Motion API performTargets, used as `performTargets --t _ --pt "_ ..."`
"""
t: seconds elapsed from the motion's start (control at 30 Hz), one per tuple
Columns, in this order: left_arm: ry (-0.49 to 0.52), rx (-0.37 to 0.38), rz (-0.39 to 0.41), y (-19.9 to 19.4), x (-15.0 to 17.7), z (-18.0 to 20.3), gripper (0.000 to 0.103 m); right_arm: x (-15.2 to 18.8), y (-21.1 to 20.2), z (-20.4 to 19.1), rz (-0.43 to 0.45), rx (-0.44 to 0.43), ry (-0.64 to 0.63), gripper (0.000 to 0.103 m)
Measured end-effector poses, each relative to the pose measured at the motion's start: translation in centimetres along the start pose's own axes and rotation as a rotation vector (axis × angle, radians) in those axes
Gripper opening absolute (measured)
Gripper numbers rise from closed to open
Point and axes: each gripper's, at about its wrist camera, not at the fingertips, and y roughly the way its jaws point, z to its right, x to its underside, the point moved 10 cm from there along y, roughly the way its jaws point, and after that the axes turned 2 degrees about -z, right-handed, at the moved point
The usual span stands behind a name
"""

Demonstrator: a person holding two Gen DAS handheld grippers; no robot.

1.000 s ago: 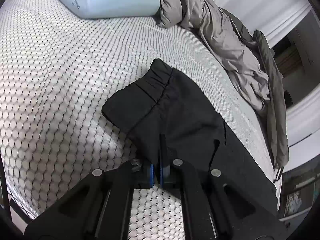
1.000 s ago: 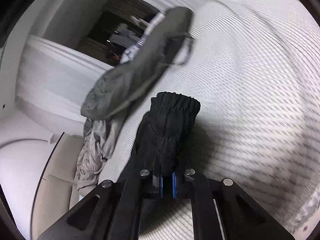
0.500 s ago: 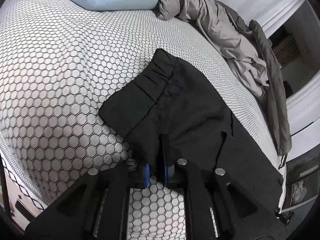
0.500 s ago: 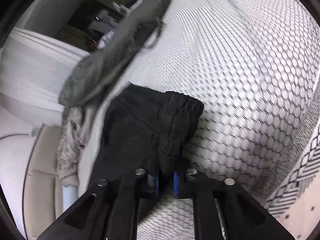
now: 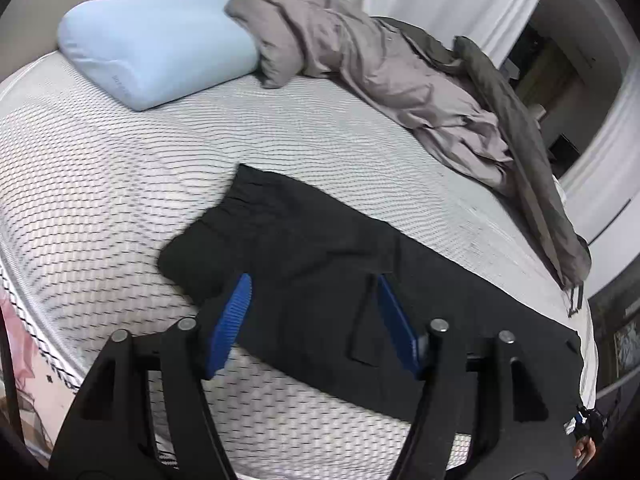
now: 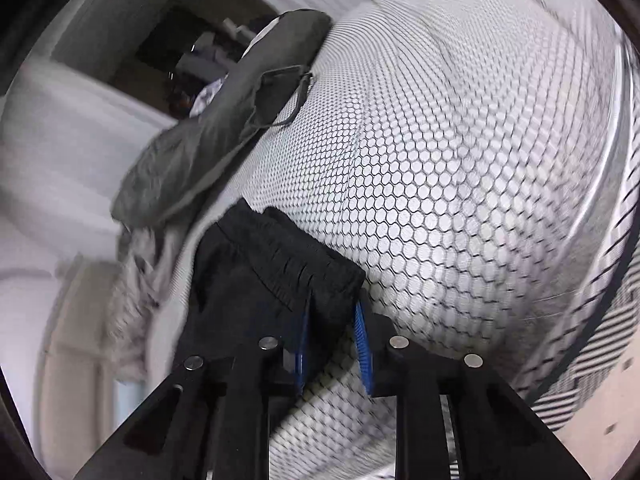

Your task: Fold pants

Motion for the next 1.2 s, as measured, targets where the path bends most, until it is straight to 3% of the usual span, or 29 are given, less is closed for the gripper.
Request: performTargets --t 0.07,0.2,0.27,0.33,0.43,0.53,0.77,0.9,0.97,1.07,1.13,1.2 --pt "0.02 0.012 -0.008 0.2 0.7 1.4 0.068 0.8 0.8 0.9 -0.055 0.123 -0.09 0.033" --pt "0.056 0.031 -0.032 0.7 1.7 4.6 0.068 -0.9 -2.5 -0.4 0.069 0.12 -0.097 0.043" --pt "0.08 0.048 -0.04 1.0 2.4 6.5 0.07 -2.4 -4.3 -3.2 0.146 0.042 -0.148 0.05" --pt "0.102 0.076 -0.045 1.7 3.1 9.0 0.078 -3.4 -3.8 -5.9 0.127 -0.021 -0.206 0.066" --pt "0.126 0.121 -0.055 2.8 4.0 12.5 0.085 -4.6 -0.3 -10.4 0.04 -0.104 -0.327 0.068" --pt "0.171 0.142 -0.087 4.8 5.8 16.4 0.102 -5.6 3.8 -12.8 -0.06 -0.104 -0.417 0.068" --pt "0.242 0.169 -0.12 9.2 9.4 21.3 0.102 -8.8 11.4 -13.1 -0.167 -0.023 -0.519 0.068" --pt "0.278 0.143 -0.129 10.6 10.0 21.9 0.102 -8.3 13.4 -14.6 -0.235 -0.11 -0.596 0.068" --pt "0.28 0.153 -0.13 10.8 10.0 22.0 0.102 -7.6 13.5 -15.3 -0.241 -0.099 -0.675 0.067" --pt "0.281 0.161 -0.136 10.8 9.9 21.8 0.102 -7.1 12.7 -16.5 -0.271 -0.186 -0.717 0.052" --pt "0.288 0.161 -0.137 10.8 9.6 21.6 0.102 -6.5 12.1 -17.0 -0.29 -0.235 -0.754 0.035" --pt "0.289 0.163 -0.135 10.7 9.4 21.5 0.102 -5.8 11.4 -16.5 -0.31 -0.234 -0.807 0.035"
